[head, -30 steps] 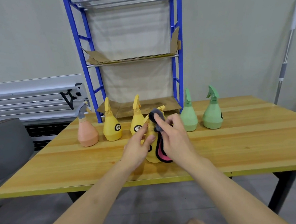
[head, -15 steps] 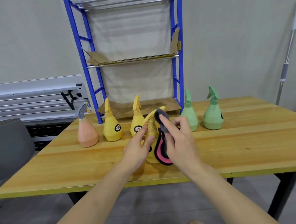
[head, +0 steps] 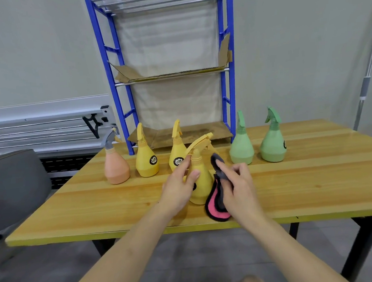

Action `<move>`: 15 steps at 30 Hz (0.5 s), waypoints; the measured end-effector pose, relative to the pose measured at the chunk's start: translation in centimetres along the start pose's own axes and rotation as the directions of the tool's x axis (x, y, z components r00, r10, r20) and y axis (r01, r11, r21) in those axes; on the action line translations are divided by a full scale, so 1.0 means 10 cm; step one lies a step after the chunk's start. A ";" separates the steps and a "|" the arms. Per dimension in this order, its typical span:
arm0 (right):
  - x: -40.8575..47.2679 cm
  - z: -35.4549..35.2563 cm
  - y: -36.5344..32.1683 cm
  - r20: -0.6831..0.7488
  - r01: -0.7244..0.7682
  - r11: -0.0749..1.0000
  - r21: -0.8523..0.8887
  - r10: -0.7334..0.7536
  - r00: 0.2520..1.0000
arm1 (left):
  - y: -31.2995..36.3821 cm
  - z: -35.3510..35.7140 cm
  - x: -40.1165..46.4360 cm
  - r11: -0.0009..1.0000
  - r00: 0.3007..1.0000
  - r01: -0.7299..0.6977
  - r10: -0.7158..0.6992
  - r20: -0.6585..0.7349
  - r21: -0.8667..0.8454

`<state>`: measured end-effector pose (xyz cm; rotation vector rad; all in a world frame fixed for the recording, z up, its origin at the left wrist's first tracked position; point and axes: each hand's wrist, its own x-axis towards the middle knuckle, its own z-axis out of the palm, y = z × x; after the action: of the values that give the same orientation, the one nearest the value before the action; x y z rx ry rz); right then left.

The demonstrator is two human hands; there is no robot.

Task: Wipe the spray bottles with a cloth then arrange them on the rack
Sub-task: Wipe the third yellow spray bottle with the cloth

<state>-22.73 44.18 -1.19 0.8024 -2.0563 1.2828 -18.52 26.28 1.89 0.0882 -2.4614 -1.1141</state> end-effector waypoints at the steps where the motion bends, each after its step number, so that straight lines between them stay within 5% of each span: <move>1: 0.01 -0.02 -0.02 -0.031 0.006 1.000 -0.012 -0.007 0.999 | -0.01 0.00 0.00 1.000 1.000 -0.003 0.003 -0.001 -0.002; 8: 0.33 -0.04 -0.15 -0.055 0.192 0.973 -0.128 -0.201 0.978 | 0.01 -0.03 0.02 1.000 0.999 -0.009 0.009 0.034 -0.005; 15: 0.12 -0.03 0.10 0.013 0.051 0.992 -0.119 -0.050 0.999 | -0.05 -0.02 0.04 0.999 0.998 -0.021 0.023 0.062 -0.035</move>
<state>-24.16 44.56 -0.75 0.8024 -2.0851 1.1190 -18.90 25.73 1.84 0.0161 -2.4902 -1.1660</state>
